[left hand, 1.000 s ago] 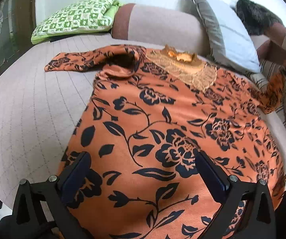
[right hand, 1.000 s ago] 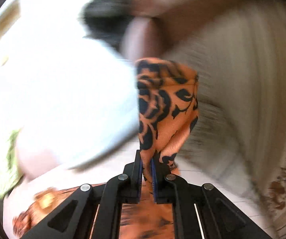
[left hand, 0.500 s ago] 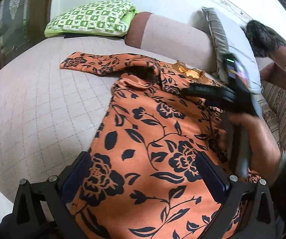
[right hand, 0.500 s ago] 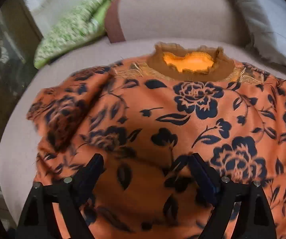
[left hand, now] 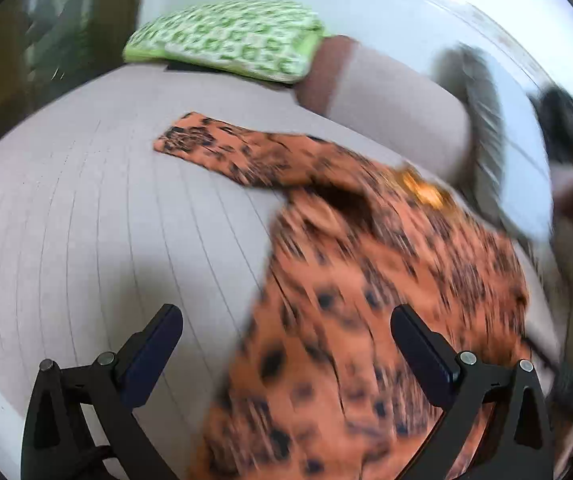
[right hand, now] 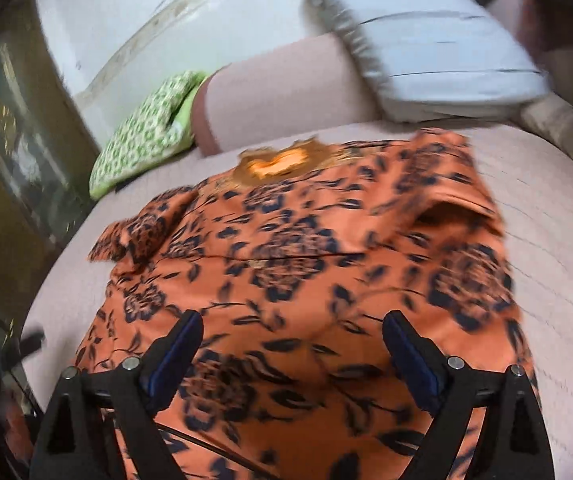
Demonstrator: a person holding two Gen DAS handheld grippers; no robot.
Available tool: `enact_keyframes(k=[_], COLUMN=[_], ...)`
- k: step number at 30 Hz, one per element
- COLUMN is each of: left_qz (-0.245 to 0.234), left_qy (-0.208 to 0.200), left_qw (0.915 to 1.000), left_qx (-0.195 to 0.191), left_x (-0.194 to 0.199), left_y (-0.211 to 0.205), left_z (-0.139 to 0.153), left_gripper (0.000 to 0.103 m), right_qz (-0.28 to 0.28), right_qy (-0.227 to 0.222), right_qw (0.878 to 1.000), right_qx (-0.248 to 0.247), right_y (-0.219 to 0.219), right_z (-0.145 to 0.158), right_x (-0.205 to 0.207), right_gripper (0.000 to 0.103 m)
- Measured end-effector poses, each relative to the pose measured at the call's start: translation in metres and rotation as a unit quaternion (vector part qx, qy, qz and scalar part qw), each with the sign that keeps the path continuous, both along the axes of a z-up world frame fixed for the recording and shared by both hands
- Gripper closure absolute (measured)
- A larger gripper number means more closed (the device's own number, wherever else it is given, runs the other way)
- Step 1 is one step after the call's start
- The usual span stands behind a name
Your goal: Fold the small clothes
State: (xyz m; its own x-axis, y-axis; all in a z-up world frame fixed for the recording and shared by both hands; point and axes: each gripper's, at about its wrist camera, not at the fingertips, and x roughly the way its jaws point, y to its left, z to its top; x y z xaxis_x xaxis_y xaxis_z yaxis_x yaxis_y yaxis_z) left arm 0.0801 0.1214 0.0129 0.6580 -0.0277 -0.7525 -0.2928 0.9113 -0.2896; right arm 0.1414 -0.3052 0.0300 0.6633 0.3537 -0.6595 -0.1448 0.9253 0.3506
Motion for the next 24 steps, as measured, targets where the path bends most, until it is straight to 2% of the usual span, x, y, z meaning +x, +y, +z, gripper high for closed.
enact_keyframes(k=[3, 5, 9, 13, 15, 17, 18, 19, 21, 24], left_qz=[0.043, 0.082, 0.141, 0.193, 0.196, 0.2, 0.207, 0.215, 0.216, 0.208], left_qy=[0.017, 0.025, 0.042, 0.06, 0.057, 0.056, 0.069, 0.091, 0.09, 0.081], left_qw=[0.9983, 0.9943, 0.9774, 0.9687, 0.9702, 0.9712, 0.9706, 0.9679, 0.9655, 0.9707], left_qx=[-0.036, -0.063, -0.152, -0.144, -0.131, -0.116, -0.101, -0.093, -0.114, -0.089], left_x=[0.053, 0.087, 0.139, 0.16, 0.164, 0.169, 0.171, 0.175, 0.177, 0.18], left_y=[0.053, 0.089, 0.141, 0.161, 0.162, 0.162, 0.163, 0.168, 0.176, 0.168], left_z=[-0.008, -0.019, -0.046, -0.066, -0.064, -0.061, -0.061, -0.065, -0.066, -0.043], left_gripper=[0.0, 0.0, 0.0, 0.001, 0.001, 0.03, 0.077, 0.093, 0.094, 0.096], right_qz=[0.006, 0.011, 0.024, 0.023, 0.018, 0.012, 0.01, 0.006, 0.002, -0.004], right_qy=[0.016, 0.009, 0.014, 0.02, 0.026, 0.036, 0.038, 0.039, 0.037, 0.033], right_qw=[0.999, 0.999, 0.998, 0.998, 0.997, 0.996, 0.995, 0.995, 0.995, 0.994], right_qx=[0.044, 0.045, 0.054, 0.061, 0.072, 0.085, 0.089, 0.091, 0.091, 0.099], right_y=[-0.008, -0.006, -0.003, -0.003, -0.006, -0.009, -0.01, -0.012, -0.014, -0.018], right_z=[-0.004, -0.003, -0.007, -0.013, -0.015, -0.017, -0.018, -0.018, -0.018, -0.014], right_x=[0.005, 0.007, 0.013, 0.018, 0.02, 0.022, 0.022, 0.022, 0.021, 0.02], right_gripper=[0.008, 0.008, 0.008, 0.008, 0.008, 0.008, 0.008, 0.008, 0.008, 0.008])
